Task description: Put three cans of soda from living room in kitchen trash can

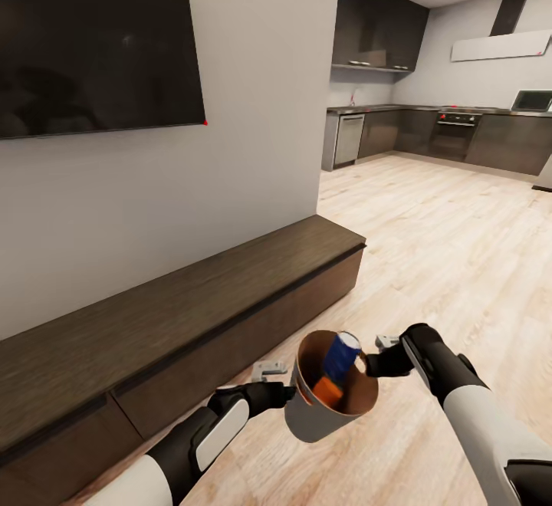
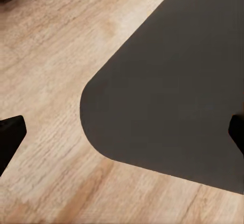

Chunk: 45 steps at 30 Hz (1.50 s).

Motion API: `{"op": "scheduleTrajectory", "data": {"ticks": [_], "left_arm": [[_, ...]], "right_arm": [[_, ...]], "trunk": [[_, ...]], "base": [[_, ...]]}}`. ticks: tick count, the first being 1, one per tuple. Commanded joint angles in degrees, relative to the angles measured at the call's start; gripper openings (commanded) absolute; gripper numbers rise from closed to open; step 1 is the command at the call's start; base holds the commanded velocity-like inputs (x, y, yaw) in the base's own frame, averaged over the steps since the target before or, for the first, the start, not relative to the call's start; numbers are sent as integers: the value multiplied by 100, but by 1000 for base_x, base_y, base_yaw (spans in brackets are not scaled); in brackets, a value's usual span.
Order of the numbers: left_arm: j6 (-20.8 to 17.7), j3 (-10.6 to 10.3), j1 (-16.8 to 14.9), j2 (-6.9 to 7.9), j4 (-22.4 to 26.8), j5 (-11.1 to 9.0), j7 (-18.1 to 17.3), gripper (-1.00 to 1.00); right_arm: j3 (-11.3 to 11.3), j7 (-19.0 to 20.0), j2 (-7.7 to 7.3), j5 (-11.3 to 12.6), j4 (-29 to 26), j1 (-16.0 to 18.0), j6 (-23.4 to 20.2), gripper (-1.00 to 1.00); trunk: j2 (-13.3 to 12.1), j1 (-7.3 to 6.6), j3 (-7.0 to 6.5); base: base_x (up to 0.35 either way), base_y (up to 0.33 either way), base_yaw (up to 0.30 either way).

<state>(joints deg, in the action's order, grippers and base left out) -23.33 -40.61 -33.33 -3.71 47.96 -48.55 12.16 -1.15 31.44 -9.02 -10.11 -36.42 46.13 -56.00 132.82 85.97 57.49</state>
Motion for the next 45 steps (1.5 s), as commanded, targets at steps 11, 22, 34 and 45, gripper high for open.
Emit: {"op": "scheduleTrajectory", "data": {"ticks": [11, 22, 34, 45], "left_arm": [[29, -8, 2, 1, -14, -40, -12, 100], [40, -16, 2, -5, -14, -40, -11, 100], [105, -32, 1, -12, -53, -34, -11, 100], [124, -39, -6, -24, -289, -33, -7, 100]], "right_arm": [[-13, -335, -17, -152, -73, -4, 1, -100], [-26, -641, -44, -164, -300, -16, 2, -100], [-17, -1335, -37, -161, -274, -17, 2, -100], [-17, -1367, -44, -163, -248, -17, 3, -100]], "trunk": [[0, 0, -1], [0, 0, -1], [0, 0, -1], [0, 0, -1]], "base": [[0, 0, 0], [0, 0, 0], [0, 0, 0], [0, 0, 0]]}}
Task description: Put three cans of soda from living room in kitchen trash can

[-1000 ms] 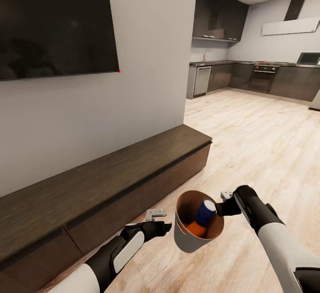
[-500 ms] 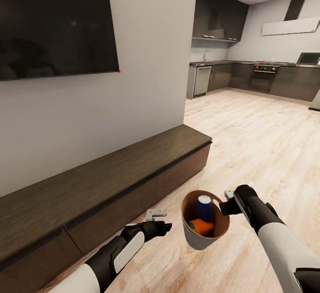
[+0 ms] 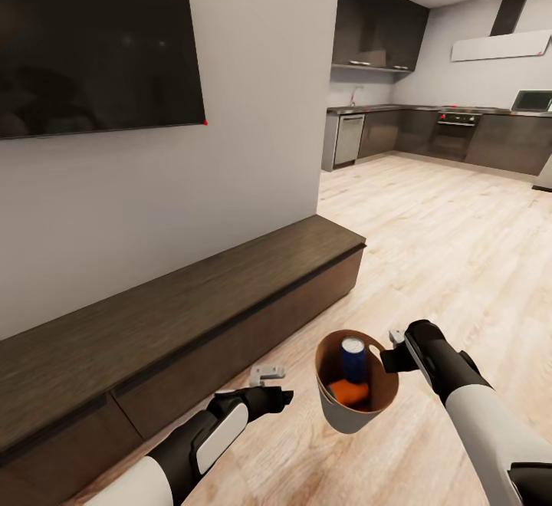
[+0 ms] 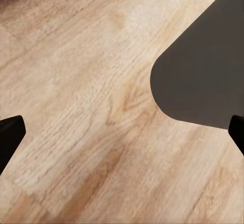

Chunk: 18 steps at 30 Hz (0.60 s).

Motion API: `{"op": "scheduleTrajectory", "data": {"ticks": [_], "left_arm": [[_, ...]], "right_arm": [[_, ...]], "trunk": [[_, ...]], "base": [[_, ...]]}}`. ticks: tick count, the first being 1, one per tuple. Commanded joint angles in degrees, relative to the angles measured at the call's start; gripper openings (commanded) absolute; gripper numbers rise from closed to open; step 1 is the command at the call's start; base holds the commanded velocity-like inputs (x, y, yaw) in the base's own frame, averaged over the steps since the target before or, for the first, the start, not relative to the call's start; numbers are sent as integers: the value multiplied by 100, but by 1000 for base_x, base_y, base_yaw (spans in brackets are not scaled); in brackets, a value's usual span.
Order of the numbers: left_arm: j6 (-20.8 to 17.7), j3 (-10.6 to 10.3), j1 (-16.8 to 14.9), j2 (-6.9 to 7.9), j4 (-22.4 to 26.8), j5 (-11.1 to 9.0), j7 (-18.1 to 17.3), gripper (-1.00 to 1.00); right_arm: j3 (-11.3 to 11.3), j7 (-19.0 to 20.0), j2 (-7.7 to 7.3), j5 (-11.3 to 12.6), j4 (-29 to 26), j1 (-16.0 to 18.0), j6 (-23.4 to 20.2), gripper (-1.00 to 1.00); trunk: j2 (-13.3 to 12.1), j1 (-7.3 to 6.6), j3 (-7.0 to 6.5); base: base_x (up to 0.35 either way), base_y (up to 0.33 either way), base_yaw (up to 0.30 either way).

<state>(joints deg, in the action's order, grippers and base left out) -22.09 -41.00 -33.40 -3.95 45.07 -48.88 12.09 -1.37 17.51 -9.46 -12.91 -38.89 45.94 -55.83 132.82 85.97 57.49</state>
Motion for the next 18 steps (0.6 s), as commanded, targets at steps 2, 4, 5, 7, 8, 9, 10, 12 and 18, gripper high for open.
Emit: {"op": "scheduleTrajectory", "data": {"ticks": [2, 4, 5, 7, 8, 9, 10, 12, 18], "left_arm": [[-2, -1, 0, -2, -6, -1, -2, 100], [-5, 1, 0, -2, -10, -4, 0, 100], [-10, 2, 0, -1, -12, -8, 2, 100], [-18, 3, 0, -4, -13, -13, 8, 100], [-22, 3, 0, -5, -16, -15, 12, 100], [-28, 3, 0, -6, -19, -17, 19, 100], [-32, 5, 0, -7, -27, -21, 29, 100], [-48, 21, 0, -8, -77, -25, 51, 100], [-36, 53, -3, -21, -829, -32, 82, 100]], "right_arm": [[5, 25, 0, 116, 1, 1, -12, -100], [5, 25, -4, 115, 2, -2, -10, -100], [5, 25, -7, 114, 3, -3, -9, -100], [5, 23, -9, 116, 3, -4, -8, -100], [5, 21, -11, 117, 4, -5, -8, -100], [5, 18, -11, 118, 4, -5, -8, -100], [5, 9, -11, 119, 4, -5, -8, -100], [5, -121, -8, 123, 4, -6, -7, -100], [31, -664, 24, 149, 5, -6, -7, -100]], "trunk": [[0, 0, -1], [0, 0, -1], [0, 0, -1], [0, 0, -1], [0, 0, -1], [0, 0, -1], [0, 0, -1], [0, 0, -1], [0, 0, -1]], "base": [[0, 0, 0], [0, 0, 0], [0, 0, 0], [0, 0, 0], [0, 0, 0], [0, 0, 0], [0, 0, 0], [0, 0, 0], [0, 0, 0]]}}
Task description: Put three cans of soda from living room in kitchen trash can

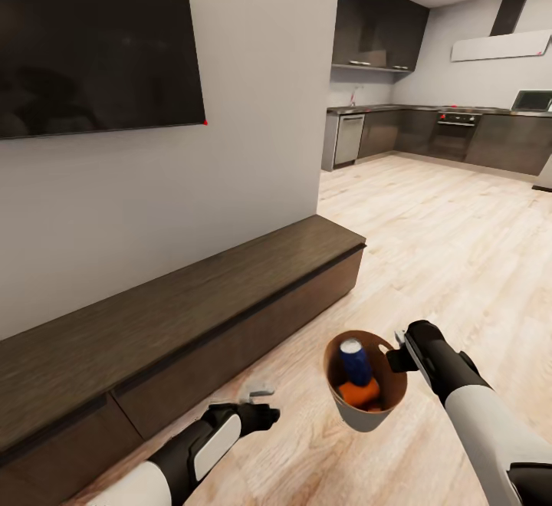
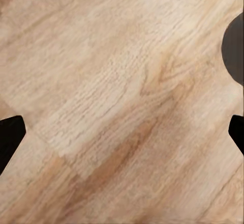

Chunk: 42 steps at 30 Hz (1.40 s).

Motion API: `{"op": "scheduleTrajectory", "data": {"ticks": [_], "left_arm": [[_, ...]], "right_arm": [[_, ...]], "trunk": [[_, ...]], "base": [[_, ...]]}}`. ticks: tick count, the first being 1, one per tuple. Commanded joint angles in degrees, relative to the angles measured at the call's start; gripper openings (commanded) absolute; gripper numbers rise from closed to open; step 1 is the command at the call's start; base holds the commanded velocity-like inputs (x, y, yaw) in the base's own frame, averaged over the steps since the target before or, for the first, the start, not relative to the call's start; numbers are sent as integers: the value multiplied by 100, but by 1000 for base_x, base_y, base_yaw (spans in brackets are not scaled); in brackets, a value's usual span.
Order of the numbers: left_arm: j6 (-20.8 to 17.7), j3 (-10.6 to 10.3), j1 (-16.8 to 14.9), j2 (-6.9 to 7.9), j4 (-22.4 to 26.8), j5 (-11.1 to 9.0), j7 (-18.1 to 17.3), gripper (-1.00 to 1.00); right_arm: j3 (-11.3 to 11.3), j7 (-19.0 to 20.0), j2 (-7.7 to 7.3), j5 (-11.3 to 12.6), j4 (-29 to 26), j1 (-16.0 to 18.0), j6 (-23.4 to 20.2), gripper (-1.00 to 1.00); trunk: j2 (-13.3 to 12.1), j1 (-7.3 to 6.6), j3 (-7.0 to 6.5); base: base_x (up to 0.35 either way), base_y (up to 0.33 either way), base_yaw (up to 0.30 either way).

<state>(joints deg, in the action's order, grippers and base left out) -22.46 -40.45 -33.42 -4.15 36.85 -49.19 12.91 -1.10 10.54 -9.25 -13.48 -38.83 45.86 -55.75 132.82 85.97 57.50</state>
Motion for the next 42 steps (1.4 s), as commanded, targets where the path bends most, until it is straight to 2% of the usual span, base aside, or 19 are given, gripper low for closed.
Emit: {"op": "scheduleTrajectory", "data": {"ticks": [1, 6, 10, 17, 25, 42], "left_arm": [[8, 2, -2, -2, -174, -2, 0, 100], [44, 12, -18, -20, -1025, -22, 1, 100], [88, 18, -23, -24, -1250, -35, 1, 100], [100, 20, -24, -24, -1301, -45, -17, 100], [94, 22, -24, -16, -1293, -53, -53, 100], [93, 37, -24, 12, -1190, -64, -50, 100]], "right_arm": [[6, 4, 4, 208, -1, 2, -15, -100], [18, -96, 3, 210, 0, 2, -15, -100], [12, -118, -7, 205, 5, 2, -15, -100], [13, -129, -18, 204, 29, 2, 1, -100], [37, -139, -32, 198, 521, 2, 458, -100], [32, -132, -57, 197, 628, 2, 521, -100]], "trunk": [[1, -1, -1], [1, -1, -1], [1, -1, -1], [1, -1, -1], [1, -1, -1], [1, -1, -1]], "base": [[0, 0, 0], [0, 0, 0], [0, 0, 0], [0, 0, 0], [0, 0, 0], [0, 0, 0]]}}
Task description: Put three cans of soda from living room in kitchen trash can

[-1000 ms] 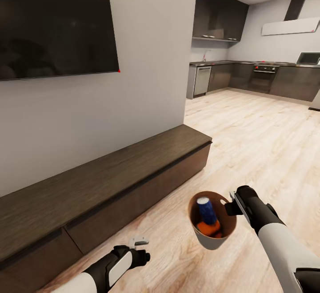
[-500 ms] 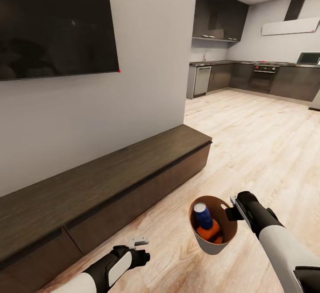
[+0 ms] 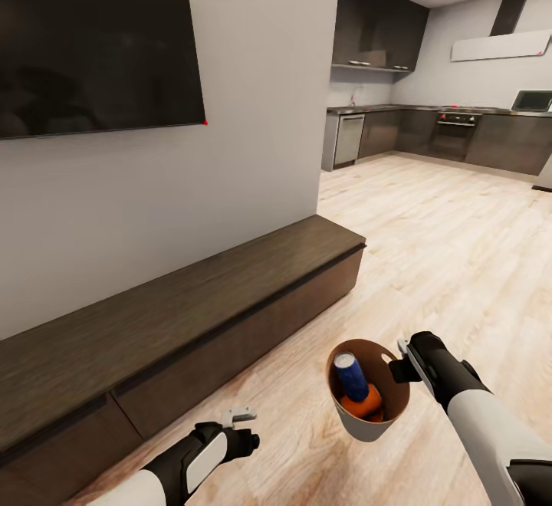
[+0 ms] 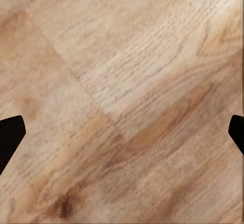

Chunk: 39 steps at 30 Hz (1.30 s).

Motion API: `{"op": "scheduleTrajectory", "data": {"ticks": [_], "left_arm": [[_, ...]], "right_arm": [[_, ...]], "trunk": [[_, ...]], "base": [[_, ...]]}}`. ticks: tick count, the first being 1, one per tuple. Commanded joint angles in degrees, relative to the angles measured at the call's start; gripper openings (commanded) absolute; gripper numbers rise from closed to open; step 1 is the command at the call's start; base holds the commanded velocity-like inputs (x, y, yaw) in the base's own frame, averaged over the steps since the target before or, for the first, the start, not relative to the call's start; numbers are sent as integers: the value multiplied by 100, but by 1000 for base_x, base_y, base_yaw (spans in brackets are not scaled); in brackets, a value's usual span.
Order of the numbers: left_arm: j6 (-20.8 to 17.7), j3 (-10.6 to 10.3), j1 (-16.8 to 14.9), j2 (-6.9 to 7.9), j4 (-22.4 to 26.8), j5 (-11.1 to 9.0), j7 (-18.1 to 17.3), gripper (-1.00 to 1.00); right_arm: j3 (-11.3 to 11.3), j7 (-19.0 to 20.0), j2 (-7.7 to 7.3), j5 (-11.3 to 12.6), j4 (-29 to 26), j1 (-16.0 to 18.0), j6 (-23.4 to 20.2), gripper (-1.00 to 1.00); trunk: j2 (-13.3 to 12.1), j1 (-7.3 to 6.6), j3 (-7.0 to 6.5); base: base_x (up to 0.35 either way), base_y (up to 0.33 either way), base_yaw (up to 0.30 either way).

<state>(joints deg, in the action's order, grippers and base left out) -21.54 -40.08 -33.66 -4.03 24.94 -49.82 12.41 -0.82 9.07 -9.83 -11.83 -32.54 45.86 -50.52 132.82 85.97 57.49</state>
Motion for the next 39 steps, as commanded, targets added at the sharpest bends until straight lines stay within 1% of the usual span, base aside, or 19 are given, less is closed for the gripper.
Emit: {"op": "scheduleTrajectory", "data": {"ticks": [1, 5, 9, 13, 15, 20, 37, 39], "left_arm": [[0, 2, 0, 3, 54, 0, 2, 100], [-3, 7, 4, 6, 283, -1, 4, 100], [-24, 8, 6, 7, 377, -1, -21, 100], [-25, 9, 8, 8, 406, -1, -26, 100], [-21, 4, 8, 8, 422, -1, -29, 100], [-18, 1, 9, 8, 430, -1, -40, 100], [-25, 0, 9, 8, 432, -1, -50, 100], [-24, 0, 7, 8, 432, -1, -52, 100]], "right_arm": [[4, 16, -26, 34, 0, 2, -2, -100], [-2, 16, -78, 33, 6, 2, 1, -100], [-5, 16, -98, 33, 9, 2, 34, -100], [-6, 16, -108, 33, 36, 2, 158, -100], [-1, 16, -142, 30, 173, 2, 224, -100], [-1, 16, -175, 20, 274, 2, 259, -100], [-38, 16, -174, 14, 309, 2, 275, -100], [-48, 16, -172, 12, 309, 2, 277, -100]], "trunk": [[0, 0, -1], [0, 0, -1], [0, 0, -1], [0, 0, -1], [0, 0, -1], [0, 0, -1], [682, 373, 305], [682, 373, 305]], "base": [[0, 0, 0], [0, 0, 0], [0, 0, 0], [0, 0, 0], [0, 0, 0], [0, 0, 0], [0, 0, 0], [0, 0, 0]]}}
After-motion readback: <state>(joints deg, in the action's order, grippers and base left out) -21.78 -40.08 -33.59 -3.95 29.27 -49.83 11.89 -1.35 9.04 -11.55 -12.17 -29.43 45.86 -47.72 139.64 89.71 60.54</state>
